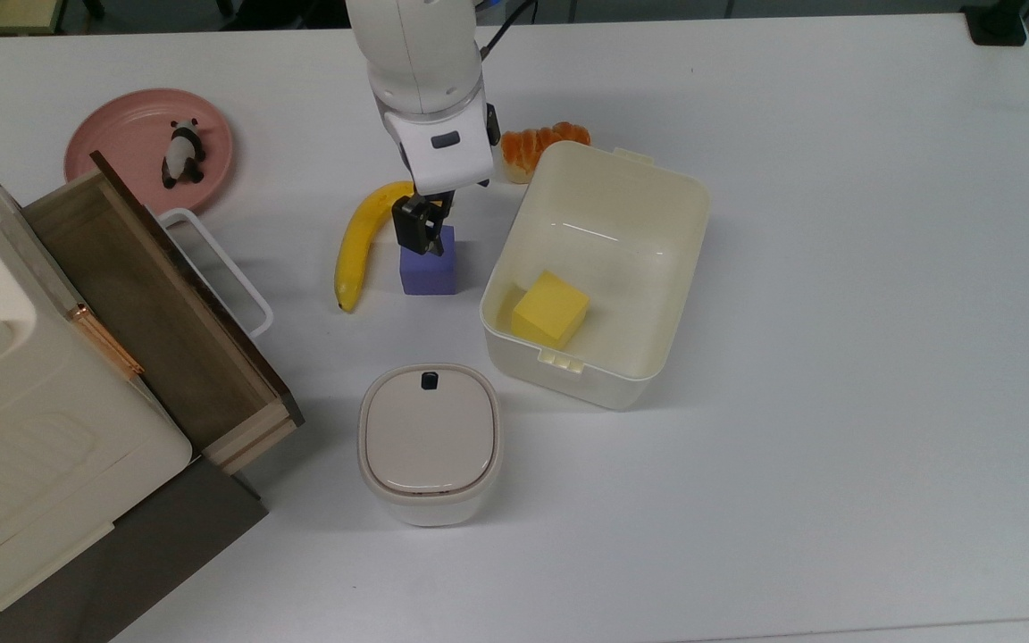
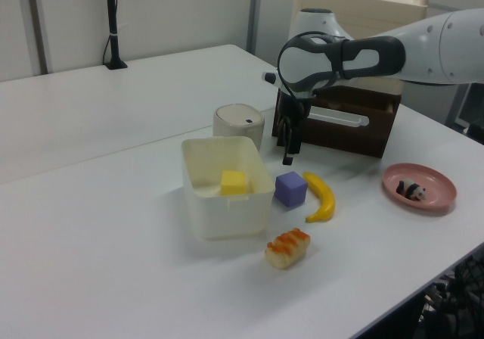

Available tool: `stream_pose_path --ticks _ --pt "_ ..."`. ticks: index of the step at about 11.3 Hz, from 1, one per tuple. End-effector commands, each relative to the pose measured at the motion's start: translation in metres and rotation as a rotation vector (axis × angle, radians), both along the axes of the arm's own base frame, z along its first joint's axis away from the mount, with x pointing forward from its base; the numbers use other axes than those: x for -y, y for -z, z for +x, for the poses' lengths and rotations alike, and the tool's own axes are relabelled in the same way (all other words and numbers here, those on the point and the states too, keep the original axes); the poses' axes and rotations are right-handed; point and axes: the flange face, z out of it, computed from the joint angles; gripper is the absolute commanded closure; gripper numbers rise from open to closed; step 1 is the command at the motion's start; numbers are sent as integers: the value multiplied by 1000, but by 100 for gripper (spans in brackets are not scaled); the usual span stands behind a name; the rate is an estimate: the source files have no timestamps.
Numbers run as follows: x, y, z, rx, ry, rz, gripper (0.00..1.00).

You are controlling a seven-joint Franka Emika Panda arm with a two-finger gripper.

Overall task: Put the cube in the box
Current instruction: 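Close the gripper on the purple cube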

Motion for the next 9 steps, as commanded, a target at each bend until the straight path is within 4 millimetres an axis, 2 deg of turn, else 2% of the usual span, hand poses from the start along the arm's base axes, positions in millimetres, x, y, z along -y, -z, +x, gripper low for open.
stream_pose_path --ticks 1,3,4,9 --pt "8 -4 -8 25 -38 19 0" --pt "12 0 -8 25 -136 7 0" --pt "20 3 -7 25 -130 8 0" --pt "24 24 -5 34 -161 -2 0"
